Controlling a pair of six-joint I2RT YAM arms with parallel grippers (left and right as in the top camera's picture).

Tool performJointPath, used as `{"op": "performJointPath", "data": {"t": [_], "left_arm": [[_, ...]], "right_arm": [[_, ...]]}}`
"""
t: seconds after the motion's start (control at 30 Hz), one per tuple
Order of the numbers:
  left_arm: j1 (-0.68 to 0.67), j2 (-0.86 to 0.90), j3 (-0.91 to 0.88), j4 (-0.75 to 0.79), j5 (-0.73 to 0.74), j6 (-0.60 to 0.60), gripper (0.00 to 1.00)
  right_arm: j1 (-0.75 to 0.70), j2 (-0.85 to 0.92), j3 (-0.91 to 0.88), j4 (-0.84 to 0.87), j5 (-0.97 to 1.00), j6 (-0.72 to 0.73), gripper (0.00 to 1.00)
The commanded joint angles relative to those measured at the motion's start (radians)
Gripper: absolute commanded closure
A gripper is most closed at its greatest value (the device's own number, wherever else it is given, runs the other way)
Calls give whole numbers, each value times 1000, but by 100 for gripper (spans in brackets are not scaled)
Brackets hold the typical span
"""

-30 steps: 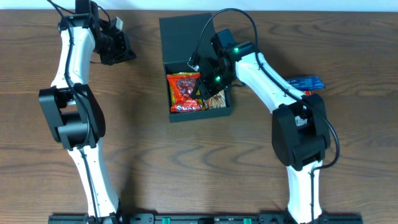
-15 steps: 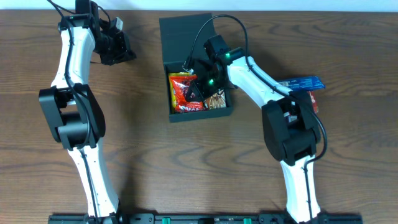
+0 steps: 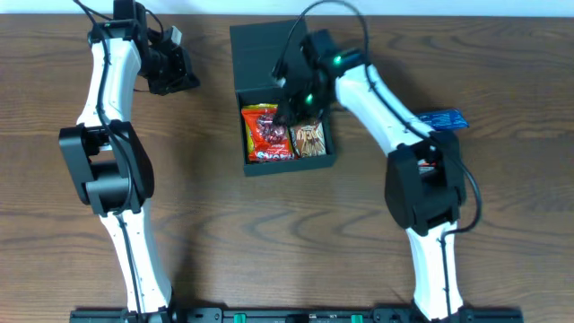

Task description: Pack container

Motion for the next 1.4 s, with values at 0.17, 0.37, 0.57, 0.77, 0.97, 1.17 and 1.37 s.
{"op": "performJointPath", "data": {"t": [0.17, 0.37, 0.57, 0.77, 0.97, 1.17, 1.37], "left_arm": [[-36, -9, 23, -52, 1, 25, 94], [-79, -9, 22, -48, 0, 21, 94], [-132, -6, -4, 2, 0, 5, 94], [-163, 8, -11, 8, -20, -24, 94], [-160, -15, -8, 11, -21, -43, 94], [-149, -52, -11, -51, -117, -34, 94], [-136, -52, -77, -39, -113, -39, 94]], "right_arm": [[-32, -74, 47, -163, 263, -2, 98], [-29, -74, 31, -224, 283, -6, 98], [-4, -74, 6, -223, 283, -48, 99], [2, -74, 6, -217, 284, -59, 99], [2, -74, 6, -224, 306, -70, 99], [1, -74, 6, -222, 306, -70, 99], [2, -74, 6, -220, 306, -69, 99]]}}
